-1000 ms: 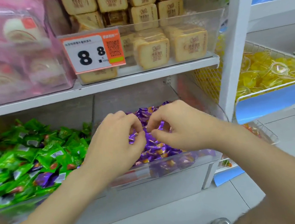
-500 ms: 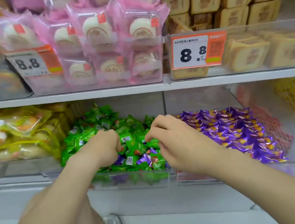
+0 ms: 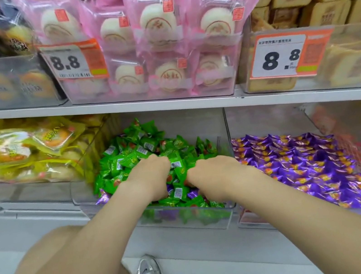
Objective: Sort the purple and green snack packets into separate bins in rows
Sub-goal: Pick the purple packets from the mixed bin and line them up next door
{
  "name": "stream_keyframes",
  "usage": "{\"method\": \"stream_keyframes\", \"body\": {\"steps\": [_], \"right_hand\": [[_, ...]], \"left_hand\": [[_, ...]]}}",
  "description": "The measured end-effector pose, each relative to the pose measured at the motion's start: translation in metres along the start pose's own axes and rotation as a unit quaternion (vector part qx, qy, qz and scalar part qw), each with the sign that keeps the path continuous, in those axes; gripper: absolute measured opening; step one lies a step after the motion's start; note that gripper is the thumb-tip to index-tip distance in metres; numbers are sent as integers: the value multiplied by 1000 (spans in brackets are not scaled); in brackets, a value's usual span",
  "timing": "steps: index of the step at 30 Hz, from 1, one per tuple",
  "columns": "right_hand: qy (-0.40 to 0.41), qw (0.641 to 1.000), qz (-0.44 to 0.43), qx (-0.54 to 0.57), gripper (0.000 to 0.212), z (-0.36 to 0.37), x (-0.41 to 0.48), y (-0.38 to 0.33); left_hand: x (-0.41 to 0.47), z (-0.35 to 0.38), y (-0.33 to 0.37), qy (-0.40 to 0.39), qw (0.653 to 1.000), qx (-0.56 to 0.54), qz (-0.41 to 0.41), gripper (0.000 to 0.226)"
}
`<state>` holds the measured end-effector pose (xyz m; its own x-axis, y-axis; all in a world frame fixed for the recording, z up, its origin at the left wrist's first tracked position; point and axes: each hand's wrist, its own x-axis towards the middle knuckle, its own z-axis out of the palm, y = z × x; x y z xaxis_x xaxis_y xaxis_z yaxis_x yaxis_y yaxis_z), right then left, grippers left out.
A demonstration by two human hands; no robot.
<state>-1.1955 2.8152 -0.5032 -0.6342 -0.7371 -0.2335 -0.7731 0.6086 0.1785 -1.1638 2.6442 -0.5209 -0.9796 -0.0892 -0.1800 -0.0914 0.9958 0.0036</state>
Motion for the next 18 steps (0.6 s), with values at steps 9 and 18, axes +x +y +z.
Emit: {"method": "stream_keyframes", "body": {"steps": [9,18], "right_hand": [[162,953,41,254,11,-6,7,20],[306,685,163,641,4,-21,-45,49]], "left_hand": [[-7,-12,6,142,961,-238,0,18],[-35,-33,41,178,860,-463,118,18]]}}
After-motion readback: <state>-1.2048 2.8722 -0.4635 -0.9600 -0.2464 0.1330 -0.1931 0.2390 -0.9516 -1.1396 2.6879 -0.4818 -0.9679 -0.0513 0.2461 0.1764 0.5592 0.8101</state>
